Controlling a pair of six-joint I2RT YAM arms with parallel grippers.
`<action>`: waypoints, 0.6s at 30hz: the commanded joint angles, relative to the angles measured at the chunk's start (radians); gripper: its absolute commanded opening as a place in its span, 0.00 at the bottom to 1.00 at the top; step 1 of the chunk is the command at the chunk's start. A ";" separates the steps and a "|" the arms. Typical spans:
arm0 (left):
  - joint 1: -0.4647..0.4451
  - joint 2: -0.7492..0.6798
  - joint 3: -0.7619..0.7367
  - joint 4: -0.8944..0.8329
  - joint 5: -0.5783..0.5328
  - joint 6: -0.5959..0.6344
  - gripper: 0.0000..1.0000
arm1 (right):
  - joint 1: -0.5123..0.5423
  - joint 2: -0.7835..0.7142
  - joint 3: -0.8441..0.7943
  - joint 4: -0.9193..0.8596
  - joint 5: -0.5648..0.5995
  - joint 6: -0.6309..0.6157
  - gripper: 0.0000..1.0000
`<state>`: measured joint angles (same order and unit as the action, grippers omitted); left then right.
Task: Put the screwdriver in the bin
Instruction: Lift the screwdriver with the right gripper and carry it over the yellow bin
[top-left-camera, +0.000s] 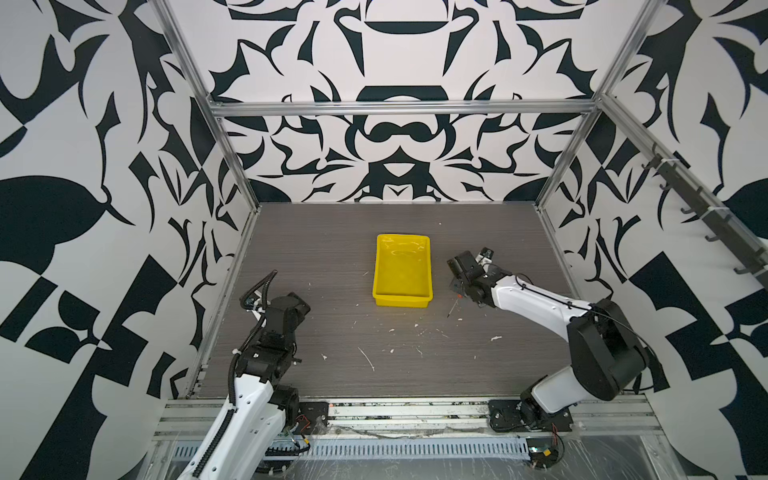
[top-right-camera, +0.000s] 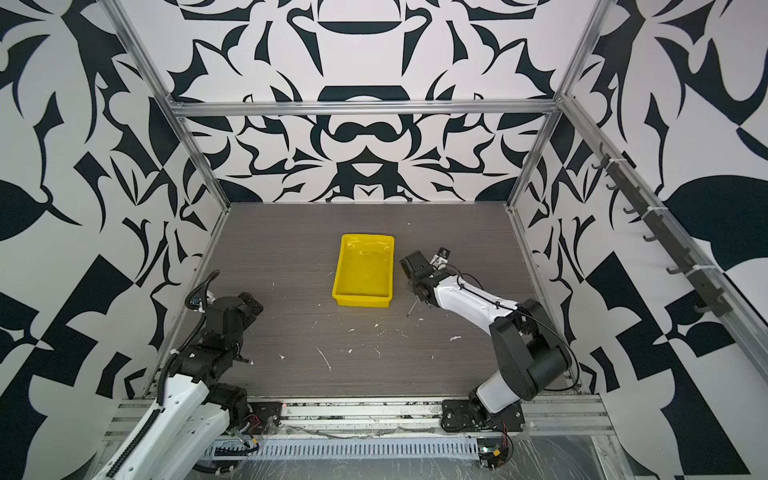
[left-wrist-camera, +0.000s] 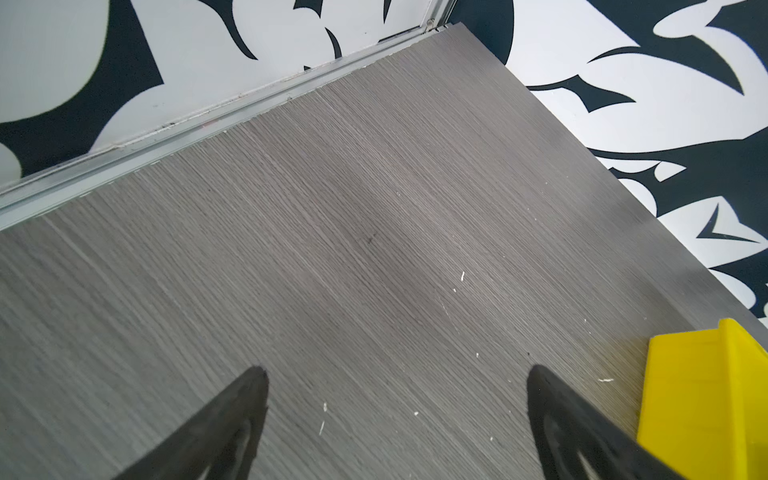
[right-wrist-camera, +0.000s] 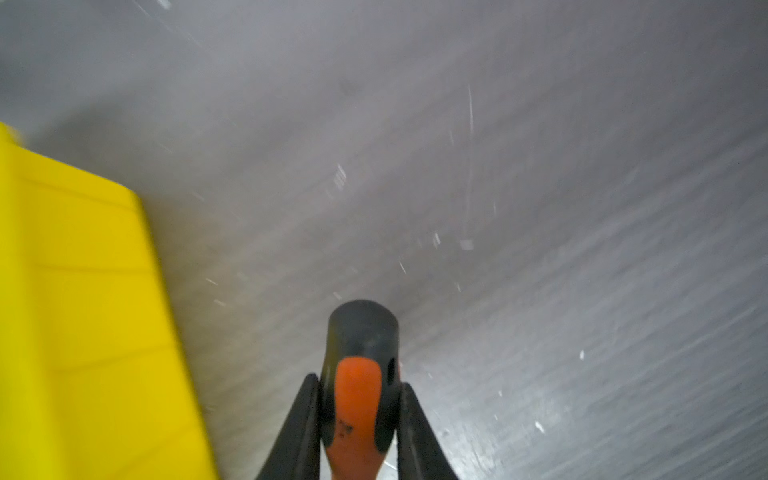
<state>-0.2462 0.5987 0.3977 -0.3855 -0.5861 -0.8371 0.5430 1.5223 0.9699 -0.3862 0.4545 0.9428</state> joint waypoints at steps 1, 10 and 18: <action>0.004 -0.001 -0.008 0.002 -0.003 -0.003 1.00 | 0.060 -0.049 0.119 -0.016 0.152 -0.123 0.09; 0.003 -0.006 -0.007 -0.007 -0.002 -0.005 1.00 | 0.170 0.156 0.373 0.035 0.129 -0.187 0.11; 0.002 0.014 -0.009 0.019 -0.008 0.006 1.00 | 0.187 0.490 0.708 -0.114 0.023 -0.171 0.11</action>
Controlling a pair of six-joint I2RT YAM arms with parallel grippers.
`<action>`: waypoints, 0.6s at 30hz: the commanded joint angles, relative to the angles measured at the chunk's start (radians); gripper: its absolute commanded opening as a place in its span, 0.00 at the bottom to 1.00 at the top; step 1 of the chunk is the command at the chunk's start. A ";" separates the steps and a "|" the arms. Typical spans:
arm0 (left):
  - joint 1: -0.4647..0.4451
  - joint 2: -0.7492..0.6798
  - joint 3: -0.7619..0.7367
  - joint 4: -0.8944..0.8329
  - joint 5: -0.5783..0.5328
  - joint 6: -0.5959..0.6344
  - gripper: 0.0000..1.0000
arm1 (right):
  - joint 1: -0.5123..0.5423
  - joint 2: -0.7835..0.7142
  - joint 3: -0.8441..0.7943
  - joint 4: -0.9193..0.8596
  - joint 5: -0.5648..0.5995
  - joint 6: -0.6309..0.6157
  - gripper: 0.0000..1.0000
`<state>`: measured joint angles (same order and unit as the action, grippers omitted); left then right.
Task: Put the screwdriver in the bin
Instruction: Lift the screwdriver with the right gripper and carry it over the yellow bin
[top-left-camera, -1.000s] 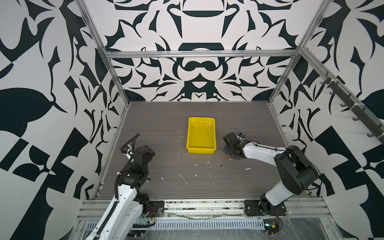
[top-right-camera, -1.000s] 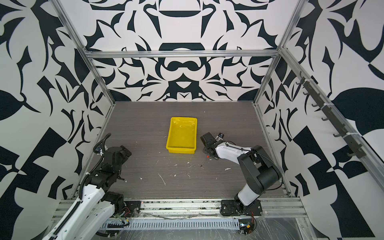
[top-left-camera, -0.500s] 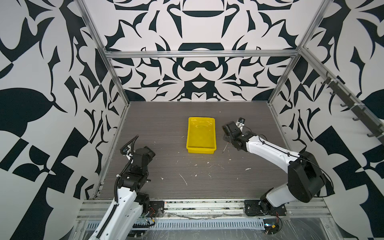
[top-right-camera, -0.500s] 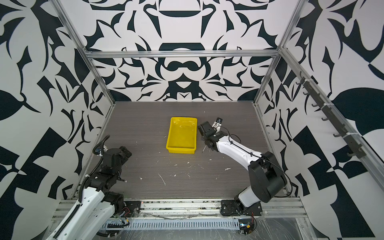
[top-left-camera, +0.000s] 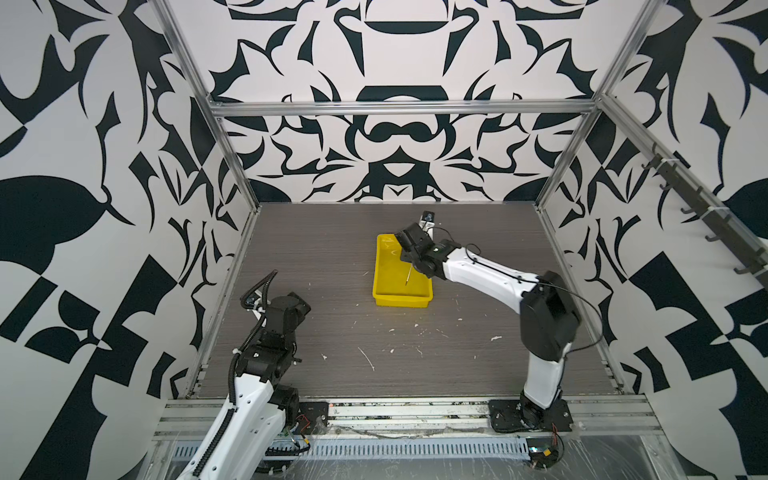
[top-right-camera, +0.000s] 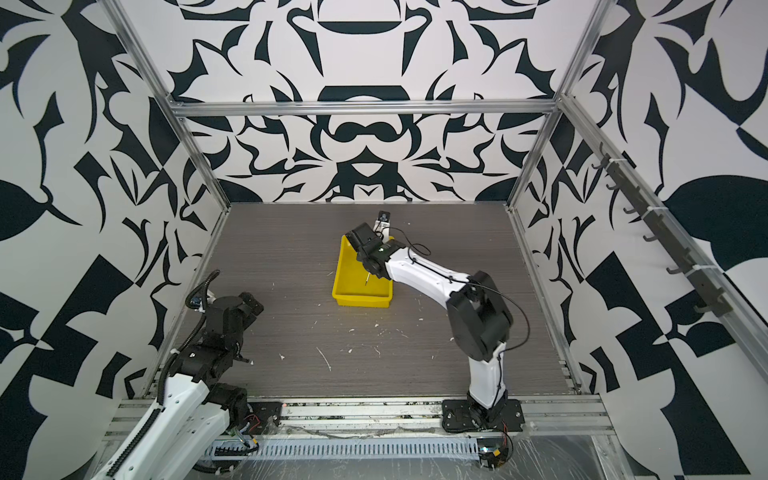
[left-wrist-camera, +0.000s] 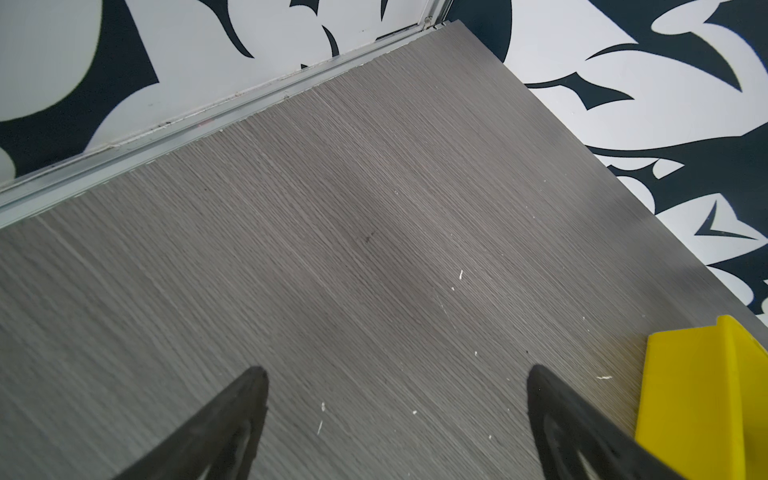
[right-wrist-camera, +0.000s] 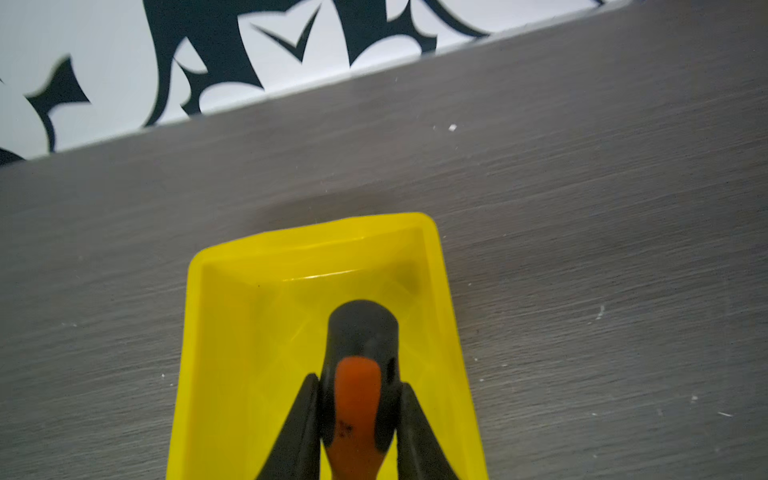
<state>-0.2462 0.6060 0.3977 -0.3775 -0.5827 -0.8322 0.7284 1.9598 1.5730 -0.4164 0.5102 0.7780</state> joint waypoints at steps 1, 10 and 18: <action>0.003 0.011 -0.008 0.011 -0.015 0.001 1.00 | 0.002 0.096 0.149 -0.110 -0.048 -0.015 0.11; 0.004 -0.026 -0.093 0.200 0.178 0.135 1.00 | 0.003 0.279 0.336 -0.216 -0.139 -0.049 0.13; 0.003 0.048 -0.132 0.399 0.498 0.297 1.00 | 0.001 0.271 0.338 -0.217 -0.181 -0.056 0.42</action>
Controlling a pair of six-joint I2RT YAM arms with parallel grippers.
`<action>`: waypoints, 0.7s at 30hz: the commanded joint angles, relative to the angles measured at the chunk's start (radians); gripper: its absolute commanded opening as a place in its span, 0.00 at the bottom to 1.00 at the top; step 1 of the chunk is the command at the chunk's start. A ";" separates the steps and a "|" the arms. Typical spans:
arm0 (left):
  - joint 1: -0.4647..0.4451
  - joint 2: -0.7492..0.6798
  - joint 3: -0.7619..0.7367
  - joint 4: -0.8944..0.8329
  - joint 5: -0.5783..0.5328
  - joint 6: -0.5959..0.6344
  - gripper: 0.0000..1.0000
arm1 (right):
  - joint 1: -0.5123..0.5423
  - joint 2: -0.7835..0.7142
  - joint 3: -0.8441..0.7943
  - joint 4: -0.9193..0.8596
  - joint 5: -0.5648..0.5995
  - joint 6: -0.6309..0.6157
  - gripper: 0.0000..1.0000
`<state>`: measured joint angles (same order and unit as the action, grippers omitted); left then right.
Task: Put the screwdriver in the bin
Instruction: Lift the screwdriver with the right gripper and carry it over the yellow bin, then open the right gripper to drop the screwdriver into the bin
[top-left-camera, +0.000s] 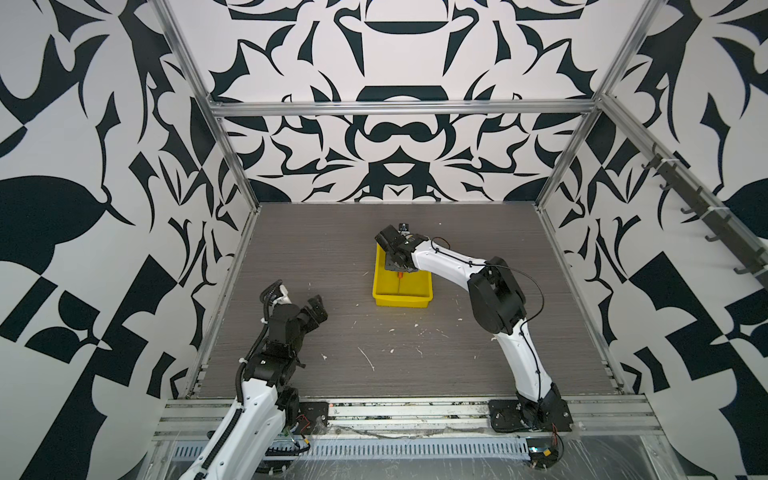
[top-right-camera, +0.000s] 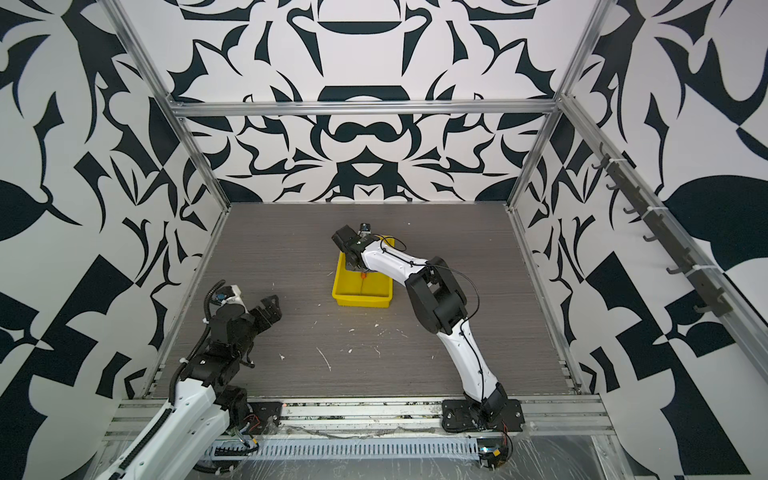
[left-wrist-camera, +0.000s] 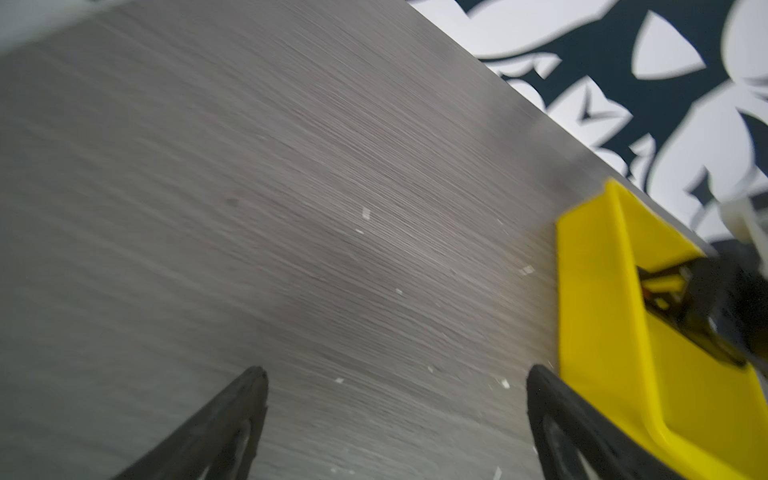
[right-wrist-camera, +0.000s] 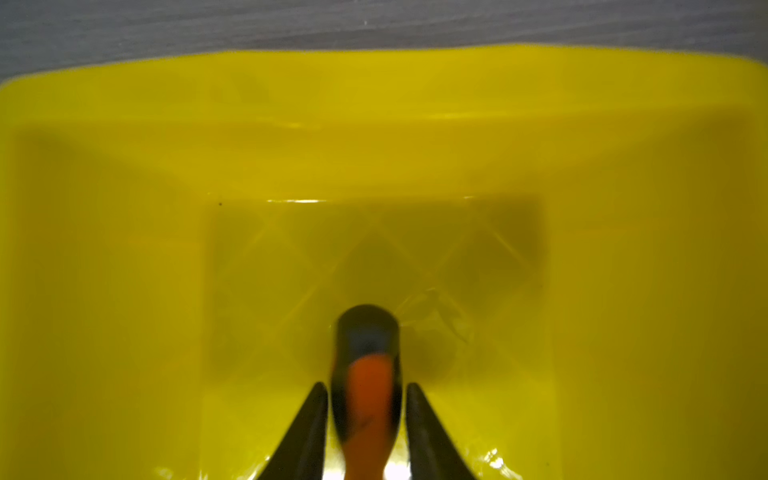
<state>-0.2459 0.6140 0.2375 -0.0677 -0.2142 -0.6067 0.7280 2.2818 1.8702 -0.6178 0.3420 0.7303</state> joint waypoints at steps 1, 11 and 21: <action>0.002 0.072 0.038 0.091 0.138 0.073 1.00 | 0.001 -0.055 0.040 -0.017 -0.014 -0.011 0.43; 0.002 0.311 0.136 0.070 0.203 0.077 1.00 | 0.001 -0.215 -0.057 0.006 0.005 -0.057 0.48; 0.001 0.314 0.129 0.086 0.212 0.062 1.00 | -0.001 -0.679 -0.457 0.094 0.242 -0.336 0.52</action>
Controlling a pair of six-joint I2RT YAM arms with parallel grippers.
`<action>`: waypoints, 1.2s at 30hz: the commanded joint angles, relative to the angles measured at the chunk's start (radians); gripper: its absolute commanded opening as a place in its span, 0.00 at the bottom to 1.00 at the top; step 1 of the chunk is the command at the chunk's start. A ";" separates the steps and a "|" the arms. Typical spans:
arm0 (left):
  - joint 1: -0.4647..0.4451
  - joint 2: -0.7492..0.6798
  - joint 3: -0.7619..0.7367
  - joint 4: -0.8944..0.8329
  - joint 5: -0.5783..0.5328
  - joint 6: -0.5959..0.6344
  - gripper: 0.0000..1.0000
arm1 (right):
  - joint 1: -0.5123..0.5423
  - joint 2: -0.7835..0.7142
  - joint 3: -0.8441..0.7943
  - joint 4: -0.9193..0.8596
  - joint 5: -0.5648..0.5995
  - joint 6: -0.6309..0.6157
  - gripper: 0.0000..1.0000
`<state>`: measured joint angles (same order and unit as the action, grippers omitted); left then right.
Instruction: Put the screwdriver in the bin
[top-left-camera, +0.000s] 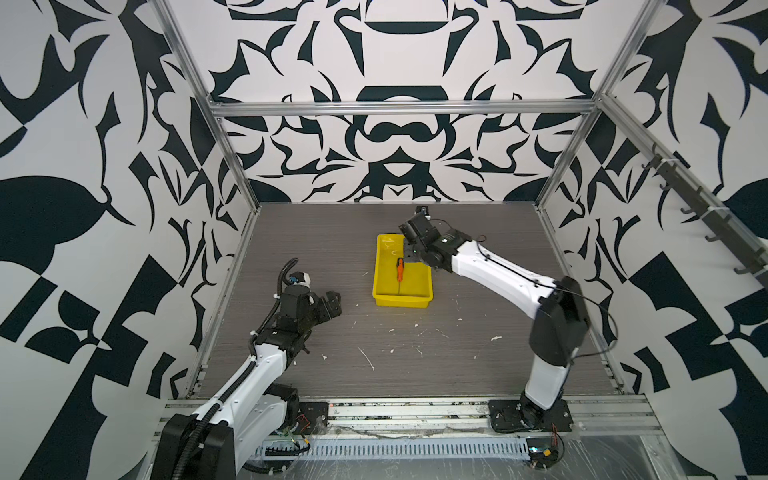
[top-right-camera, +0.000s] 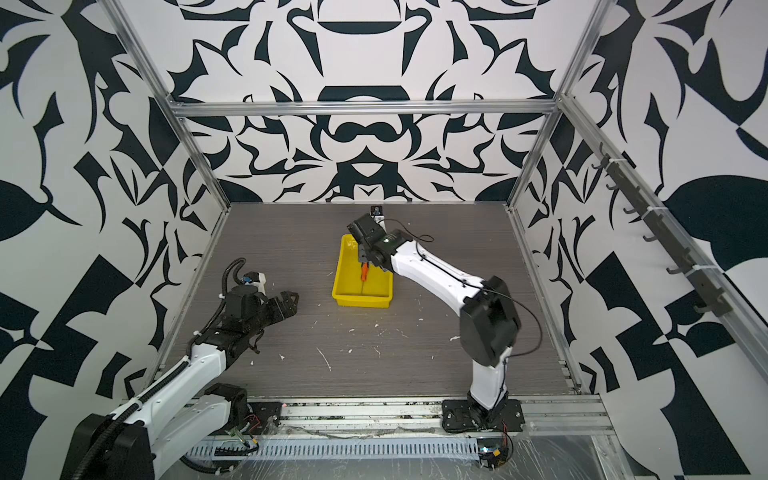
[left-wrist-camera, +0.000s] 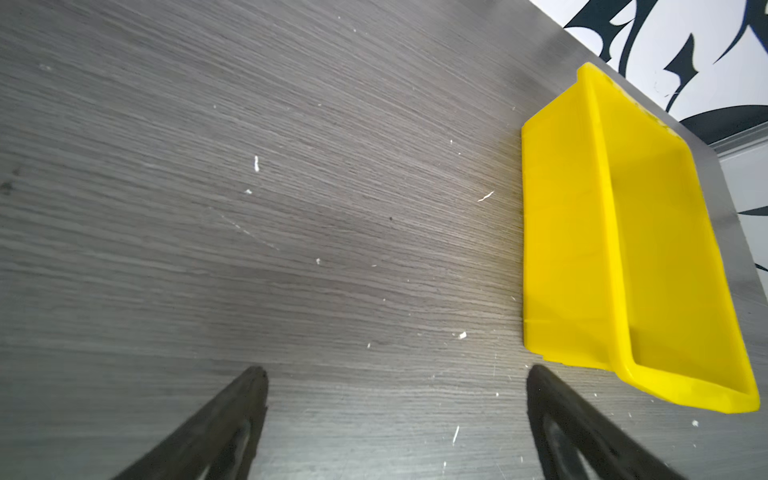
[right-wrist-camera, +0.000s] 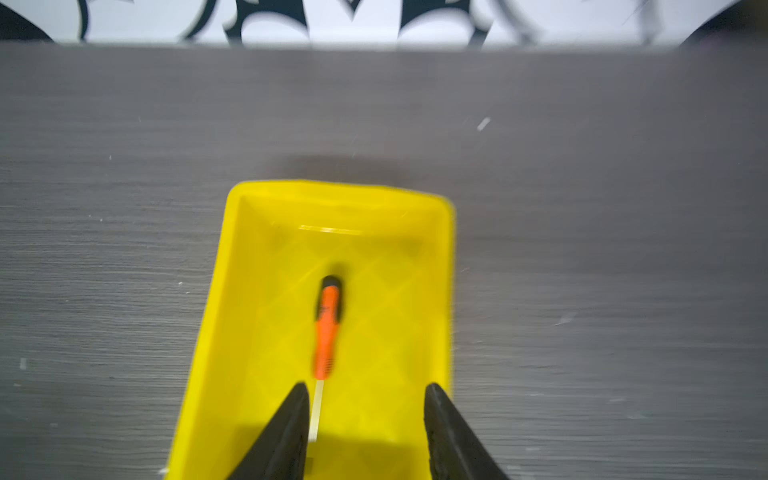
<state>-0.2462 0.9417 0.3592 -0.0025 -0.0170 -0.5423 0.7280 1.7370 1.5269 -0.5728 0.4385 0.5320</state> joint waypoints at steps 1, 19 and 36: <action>0.003 -0.012 0.008 0.021 0.015 -0.004 1.00 | 0.000 -0.193 -0.181 0.099 0.183 -0.189 0.55; 0.002 -0.045 -0.005 0.019 0.025 -0.010 1.00 | -0.194 -0.383 -1.008 1.063 0.281 -0.866 0.65; 0.002 -0.016 0.058 -0.042 -0.121 -0.035 1.00 | -0.455 -0.213 -1.149 1.476 0.236 -0.567 0.66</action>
<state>-0.2462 0.9276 0.3737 -0.0273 -0.0742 -0.5720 0.2836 1.5509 0.3752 0.8158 0.6476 -0.0975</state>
